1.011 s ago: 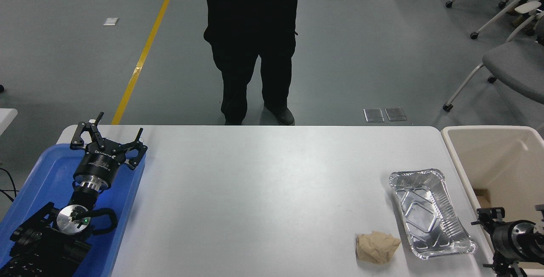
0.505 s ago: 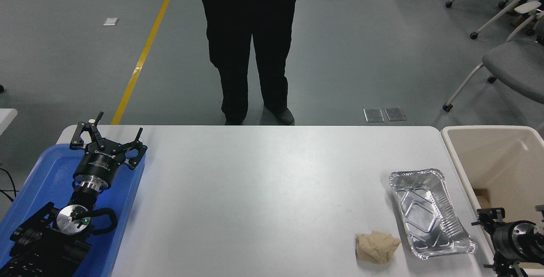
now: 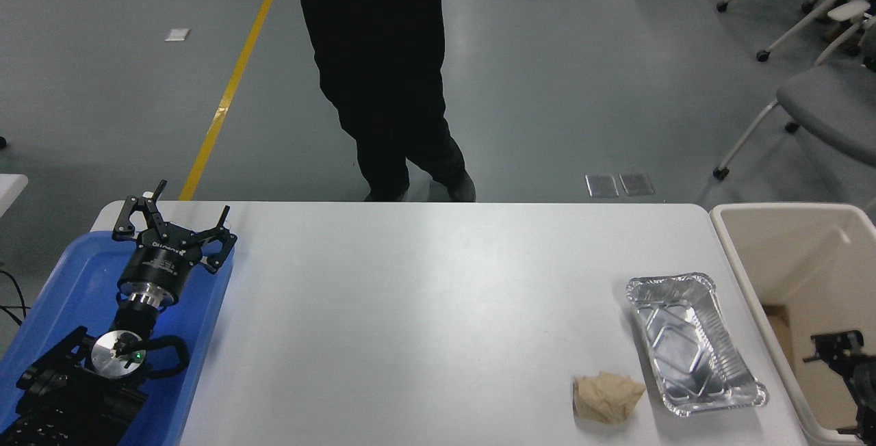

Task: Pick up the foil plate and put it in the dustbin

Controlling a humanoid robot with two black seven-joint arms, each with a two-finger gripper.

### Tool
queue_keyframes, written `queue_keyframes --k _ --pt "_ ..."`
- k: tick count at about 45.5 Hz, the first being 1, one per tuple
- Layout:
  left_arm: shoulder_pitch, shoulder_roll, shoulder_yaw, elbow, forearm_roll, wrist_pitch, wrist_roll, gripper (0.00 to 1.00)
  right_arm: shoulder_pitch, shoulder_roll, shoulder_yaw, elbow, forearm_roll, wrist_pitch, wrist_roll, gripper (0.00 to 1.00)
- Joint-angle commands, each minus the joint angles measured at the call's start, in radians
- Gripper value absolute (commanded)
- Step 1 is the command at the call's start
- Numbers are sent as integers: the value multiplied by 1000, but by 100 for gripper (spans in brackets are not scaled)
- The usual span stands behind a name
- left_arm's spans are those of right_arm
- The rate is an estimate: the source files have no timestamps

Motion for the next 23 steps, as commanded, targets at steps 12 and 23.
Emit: queue_keyframes --k 12,23 --pt "0 0 1 0 2 0 1 99 778 113 -383 353 -342 255 11 100" --pt "1 0 1 0 0 0 1 99 1028 187 -376 404 -354 470 12 100"
